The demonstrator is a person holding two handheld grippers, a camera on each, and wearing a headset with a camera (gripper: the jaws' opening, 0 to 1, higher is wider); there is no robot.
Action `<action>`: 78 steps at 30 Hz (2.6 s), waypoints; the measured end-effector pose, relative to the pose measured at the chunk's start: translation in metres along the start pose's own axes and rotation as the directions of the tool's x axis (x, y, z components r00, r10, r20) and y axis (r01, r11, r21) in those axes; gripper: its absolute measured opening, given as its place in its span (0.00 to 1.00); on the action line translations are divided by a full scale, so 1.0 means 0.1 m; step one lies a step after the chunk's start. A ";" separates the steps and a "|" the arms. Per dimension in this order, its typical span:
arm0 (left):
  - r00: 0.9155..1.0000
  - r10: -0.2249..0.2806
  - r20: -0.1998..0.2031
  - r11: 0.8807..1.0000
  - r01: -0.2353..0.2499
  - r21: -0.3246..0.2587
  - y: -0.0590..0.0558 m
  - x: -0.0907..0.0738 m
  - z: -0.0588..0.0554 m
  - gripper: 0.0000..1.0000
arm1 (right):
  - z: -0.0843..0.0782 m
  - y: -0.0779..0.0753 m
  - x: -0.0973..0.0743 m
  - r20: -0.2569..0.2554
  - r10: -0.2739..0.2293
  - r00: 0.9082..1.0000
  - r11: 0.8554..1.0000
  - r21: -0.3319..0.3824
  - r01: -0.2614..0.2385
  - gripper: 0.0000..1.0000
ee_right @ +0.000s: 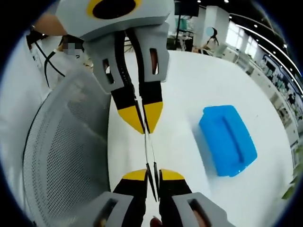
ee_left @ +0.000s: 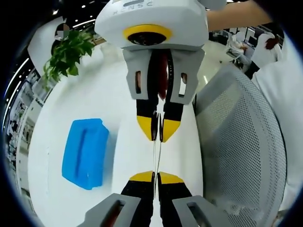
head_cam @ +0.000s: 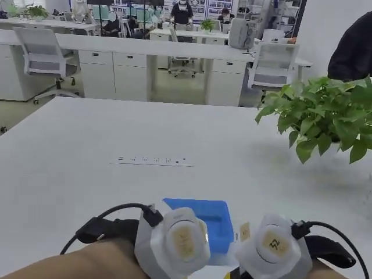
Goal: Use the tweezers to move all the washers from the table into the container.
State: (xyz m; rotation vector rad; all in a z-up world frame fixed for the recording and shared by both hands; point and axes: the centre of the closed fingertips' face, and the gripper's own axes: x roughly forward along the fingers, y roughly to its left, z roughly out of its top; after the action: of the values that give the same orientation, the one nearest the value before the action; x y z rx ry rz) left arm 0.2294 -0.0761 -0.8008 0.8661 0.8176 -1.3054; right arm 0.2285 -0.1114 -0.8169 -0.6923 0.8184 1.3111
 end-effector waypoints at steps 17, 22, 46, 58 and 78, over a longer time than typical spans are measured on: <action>1.000 -0.029 -0.008 0.999 0.029 -0.013 0.07 0.36 -0.05 0.00 | -0.06 -0.07 0.02 0.132 -0.132 0.982 0.964 0.250 0.096 0.15; 0.999 -0.028 -0.024 0.999 0.027 -0.035 0.11 0.43 -0.10 0.00 | 0.00 0.00 -0.08 0.191 -0.174 0.966 0.938 0.331 0.103 0.18; 0.991 -0.018 -0.130 0.994 0.004 -0.107 0.32 0.73 -0.41 0.00 | 0.00 -0.03 -0.50 0.256 -0.523 0.813 0.727 0.631 0.270 0.47; 0.984 -0.059 -0.169 0.994 0.042 -0.106 0.35 0.73 -0.42 0.00 | -0.11 -0.01 -0.63 0.203 -0.605 0.770 0.691 0.614 0.382 0.68; 0.997 0.019 -0.080 0.961 -0.040 -0.274 0.35 0.51 -0.43 0.17 | -0.17 -0.12 -0.76 0.187 -0.675 0.714 0.646 0.617 0.449 0.75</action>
State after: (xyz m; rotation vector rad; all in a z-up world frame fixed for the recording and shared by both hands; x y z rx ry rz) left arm 0.2683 -0.0591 -0.8632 0.7061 1.0159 -1.1053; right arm 0.2336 -0.1683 -0.7629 -0.1728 0.5056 0.5429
